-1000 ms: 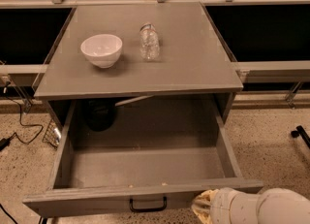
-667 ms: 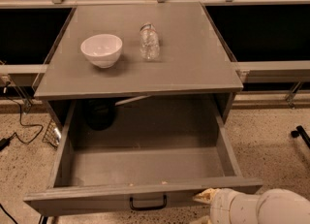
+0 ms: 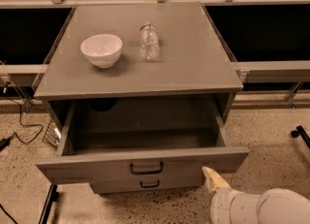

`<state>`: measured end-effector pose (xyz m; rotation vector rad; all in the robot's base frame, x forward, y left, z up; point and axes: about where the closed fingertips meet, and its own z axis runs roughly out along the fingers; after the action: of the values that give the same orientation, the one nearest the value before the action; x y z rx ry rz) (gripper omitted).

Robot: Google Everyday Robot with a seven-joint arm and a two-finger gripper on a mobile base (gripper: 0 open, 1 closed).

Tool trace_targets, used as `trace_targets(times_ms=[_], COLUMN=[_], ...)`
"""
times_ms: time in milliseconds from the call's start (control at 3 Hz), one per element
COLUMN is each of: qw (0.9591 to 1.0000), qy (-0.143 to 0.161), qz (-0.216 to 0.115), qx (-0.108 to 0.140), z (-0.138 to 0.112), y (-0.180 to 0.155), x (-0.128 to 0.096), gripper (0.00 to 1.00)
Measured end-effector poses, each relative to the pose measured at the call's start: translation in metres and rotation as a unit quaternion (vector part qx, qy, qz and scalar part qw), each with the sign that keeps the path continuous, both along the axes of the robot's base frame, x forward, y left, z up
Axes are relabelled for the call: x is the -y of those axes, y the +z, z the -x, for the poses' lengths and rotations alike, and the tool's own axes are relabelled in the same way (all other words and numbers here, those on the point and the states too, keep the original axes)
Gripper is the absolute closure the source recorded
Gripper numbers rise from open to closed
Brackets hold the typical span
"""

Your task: Close top drawer

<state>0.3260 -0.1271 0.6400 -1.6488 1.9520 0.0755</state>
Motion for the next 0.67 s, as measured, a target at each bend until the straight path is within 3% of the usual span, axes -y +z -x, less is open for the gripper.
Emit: trace_targets(times_ms=[667], qw=[0.9996], qy=[-0.009], qz=[-0.01], qx=[0.024], z=[-0.018], y=[-0.003], x=[-0.007], gripper=[0.42])
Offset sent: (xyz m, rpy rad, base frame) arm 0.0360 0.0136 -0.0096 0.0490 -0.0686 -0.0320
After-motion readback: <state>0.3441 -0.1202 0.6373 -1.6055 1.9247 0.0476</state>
